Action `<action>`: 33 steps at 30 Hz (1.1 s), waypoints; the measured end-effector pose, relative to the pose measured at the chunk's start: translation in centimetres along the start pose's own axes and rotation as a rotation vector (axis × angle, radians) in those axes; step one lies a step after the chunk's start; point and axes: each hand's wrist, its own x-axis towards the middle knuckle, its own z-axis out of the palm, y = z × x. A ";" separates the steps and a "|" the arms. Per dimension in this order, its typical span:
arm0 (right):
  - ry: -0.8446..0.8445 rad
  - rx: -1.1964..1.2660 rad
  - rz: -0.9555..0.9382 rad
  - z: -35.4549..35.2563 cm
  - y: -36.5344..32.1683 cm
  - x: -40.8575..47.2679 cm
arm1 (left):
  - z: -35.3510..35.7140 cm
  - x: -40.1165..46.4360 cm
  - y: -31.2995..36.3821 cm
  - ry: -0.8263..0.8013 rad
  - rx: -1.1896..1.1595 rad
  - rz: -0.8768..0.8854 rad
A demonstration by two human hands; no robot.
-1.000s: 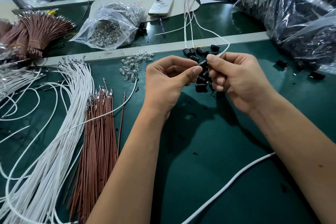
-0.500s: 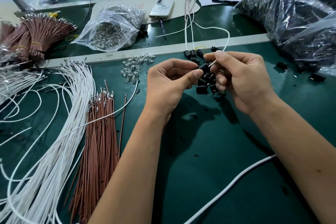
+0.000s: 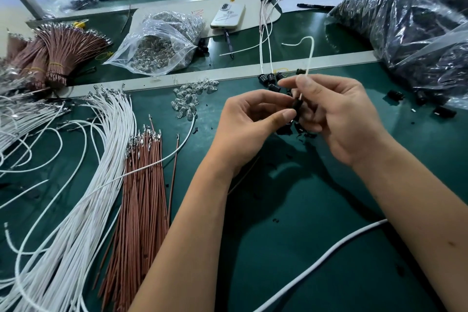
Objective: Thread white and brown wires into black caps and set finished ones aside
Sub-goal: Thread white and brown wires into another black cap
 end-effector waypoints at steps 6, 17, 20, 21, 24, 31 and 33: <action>-0.028 0.014 -0.011 0.0 -0.5 -0.2 | -0.2 -0.2 0.6 -0.083 -0.019 -0.017; -0.067 -0.023 -0.032 0.5 -0.1 -0.5 | -0.6 -0.3 1.4 -0.022 -0.177 -0.064; -0.002 -0.233 -0.149 0.7 0.1 -0.6 | -0.7 -0.2 1.6 0.088 -0.300 -0.082; -0.007 -0.335 -0.189 0.8 0.2 -0.7 | -0.8 -0.1 1.6 0.121 -0.332 -0.092; -0.063 -0.424 -0.244 1.2 0.3 -1.0 | -1.0 0.0 1.3 0.148 -0.363 -0.126; -0.334 -0.415 -0.123 0.7 -0.4 -1.1 | -1.0 0.1 1.8 0.191 -0.579 -0.154; -0.601 -0.423 0.017 0.6 -0.9 -1.3 | -1.3 0.1 2.0 0.216 -0.611 -0.156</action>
